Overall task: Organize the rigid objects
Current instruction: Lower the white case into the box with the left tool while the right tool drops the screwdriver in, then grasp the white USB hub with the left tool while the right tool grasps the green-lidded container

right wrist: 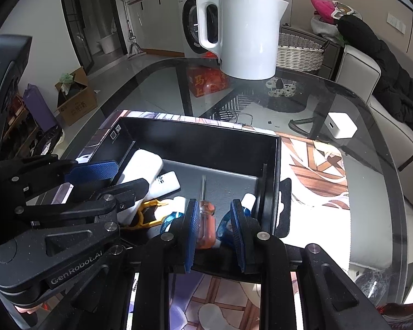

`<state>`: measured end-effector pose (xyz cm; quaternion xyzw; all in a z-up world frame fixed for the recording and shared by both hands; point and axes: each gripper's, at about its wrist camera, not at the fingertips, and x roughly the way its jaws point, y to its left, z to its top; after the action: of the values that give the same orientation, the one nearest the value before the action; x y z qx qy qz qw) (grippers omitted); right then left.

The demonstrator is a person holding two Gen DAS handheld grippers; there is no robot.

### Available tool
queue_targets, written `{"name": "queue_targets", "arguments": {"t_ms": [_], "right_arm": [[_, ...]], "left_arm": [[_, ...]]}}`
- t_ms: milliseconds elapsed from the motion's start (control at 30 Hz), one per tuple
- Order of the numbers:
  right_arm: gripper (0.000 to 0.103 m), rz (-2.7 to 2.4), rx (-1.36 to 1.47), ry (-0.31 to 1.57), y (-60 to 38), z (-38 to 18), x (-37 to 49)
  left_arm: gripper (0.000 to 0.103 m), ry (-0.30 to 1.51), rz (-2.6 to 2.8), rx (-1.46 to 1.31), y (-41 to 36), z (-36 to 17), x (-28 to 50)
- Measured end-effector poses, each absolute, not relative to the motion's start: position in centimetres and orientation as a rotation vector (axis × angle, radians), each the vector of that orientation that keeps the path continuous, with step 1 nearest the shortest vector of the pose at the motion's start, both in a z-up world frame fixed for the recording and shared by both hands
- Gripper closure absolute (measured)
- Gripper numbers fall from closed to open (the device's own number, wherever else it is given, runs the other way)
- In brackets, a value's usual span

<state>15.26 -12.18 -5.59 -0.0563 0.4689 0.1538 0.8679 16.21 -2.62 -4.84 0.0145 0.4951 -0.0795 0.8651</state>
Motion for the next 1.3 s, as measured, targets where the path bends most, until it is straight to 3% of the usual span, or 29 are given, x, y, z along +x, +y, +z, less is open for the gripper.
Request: {"name": "queue_targets", "arguments": {"t_ms": [200, 333, 500, 600, 700, 833, 1067, 1133, 1167, 1200, 1233, 1267, 1300], "right_arm": [[0.08, 0.336, -0.118, 0.951, -12.7, -4.4, 14.3], [0.08, 0.378, -0.137, 0.929, -13.5, -3.0, 12.5], [0.078, 0.469, -0.196, 0.926, -14.3, -1.8, 9.5], [0.065, 0.586, -0.287, 0.959, -13.5, -2.0, 7.3], [0.06, 0.685, -0.34, 0.976, -12.7, -2.6, 5.1], [0.034, 0.83, -0.403, 1.025, -11.7, -4.5, 2.7], [0.026, 0.85, -0.545, 1.043, -9.7, -7.6, 1.2], [0.029, 0.833, -0.556, 1.069, -9.5, -8.3, 1.4], [0.04, 0.81, -0.559, 1.07, -9.6, -8.3, 1.7], [0.045, 0.801, -0.541, 1.078, -9.8, -8.1, 2.0], [0.054, 0.789, -0.491, 1.095, -10.5, -7.8, 2.6], [0.072, 0.772, -0.459, 1.106, -11.0, -7.6, 3.2], [0.083, 0.736, -0.454, 1.107, -11.6, -7.5, 3.7]], "left_arm": [[0.064, 1.015, -0.179, 0.027, -2.1, -3.8, 15.2], [0.054, 0.994, -0.209, 0.043, -1.8, -2.4, 13.1], [0.053, 0.99, -0.256, 0.117, -2.0, -1.8, 9.9], [0.047, 1.02, -0.289, 0.126, -2.0, -2.4, 8.5], [0.044, 1.092, -0.333, 0.096, -1.6, -3.9, 7.6], [0.044, 1.149, -0.322, 0.088, -0.9, -5.9, 7.0], [0.044, 1.166, -0.329, 0.115, -1.7, -6.8, 6.6], [0.044, 1.16, -0.333, 0.106, -1.9, -6.6, 6.8], [0.044, 1.159, -0.337, 0.104, -2.2, -6.5, 7.0], [0.044, 1.159, -0.342, 0.104, -2.6, -6.5, 7.1], [0.044, 1.159, -0.345, 0.106, -2.8, -6.6, 7.4], [0.044, 1.16, -0.346, 0.109, -3.1, -6.7, 7.6], [0.043, 1.163, -0.347, 0.114, -3.5, -6.9, 7.8]]}}
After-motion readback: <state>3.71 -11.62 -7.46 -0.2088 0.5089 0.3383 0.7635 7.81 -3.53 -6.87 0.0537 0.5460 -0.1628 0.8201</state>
